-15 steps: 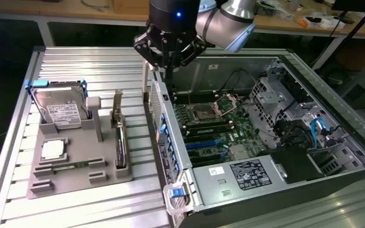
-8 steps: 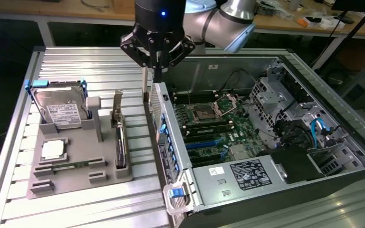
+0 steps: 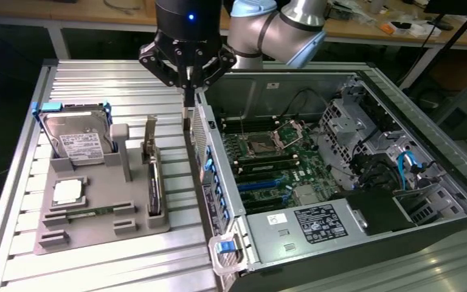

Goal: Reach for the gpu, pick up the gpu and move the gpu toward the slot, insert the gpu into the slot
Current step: 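Reach for the gpu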

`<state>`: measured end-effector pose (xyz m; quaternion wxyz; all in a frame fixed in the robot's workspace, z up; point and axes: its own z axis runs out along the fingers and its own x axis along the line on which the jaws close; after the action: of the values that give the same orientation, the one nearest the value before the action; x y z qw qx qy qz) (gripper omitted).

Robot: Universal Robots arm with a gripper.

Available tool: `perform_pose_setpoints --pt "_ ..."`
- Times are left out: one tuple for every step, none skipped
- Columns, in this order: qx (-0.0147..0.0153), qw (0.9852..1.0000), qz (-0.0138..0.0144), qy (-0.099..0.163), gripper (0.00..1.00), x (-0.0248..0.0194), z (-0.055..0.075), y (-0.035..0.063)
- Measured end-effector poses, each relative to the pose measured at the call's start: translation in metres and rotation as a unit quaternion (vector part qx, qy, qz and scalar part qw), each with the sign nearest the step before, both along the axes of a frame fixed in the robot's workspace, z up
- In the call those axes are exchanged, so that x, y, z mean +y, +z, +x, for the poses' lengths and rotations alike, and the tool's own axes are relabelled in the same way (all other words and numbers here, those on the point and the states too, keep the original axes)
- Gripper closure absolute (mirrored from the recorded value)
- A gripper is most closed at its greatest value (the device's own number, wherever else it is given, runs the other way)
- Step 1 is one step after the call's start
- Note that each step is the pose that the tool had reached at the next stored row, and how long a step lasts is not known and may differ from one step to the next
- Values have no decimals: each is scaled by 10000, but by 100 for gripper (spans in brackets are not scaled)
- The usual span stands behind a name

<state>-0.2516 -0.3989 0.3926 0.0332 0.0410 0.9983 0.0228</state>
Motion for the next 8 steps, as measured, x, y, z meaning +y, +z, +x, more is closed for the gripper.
perform_pose_setpoints --pt "4 10000 1 -5 89 0 -17 -1" --pt "10 10000 2 -8 89 0 -26 -3" --pt "37 10000 3 -17 89 0 -48 -5" --pt "66 10000 3 -26 89 0 -64 -7" --pt "93 10000 3 -35 89 0 -79 -9" --pt "109 9999 3 -41 89 0 -90 -10" --pt "128 9999 3 -47 89 0 -102 -12" --pt "143 9999 3 -52 89 0 -114 -14"
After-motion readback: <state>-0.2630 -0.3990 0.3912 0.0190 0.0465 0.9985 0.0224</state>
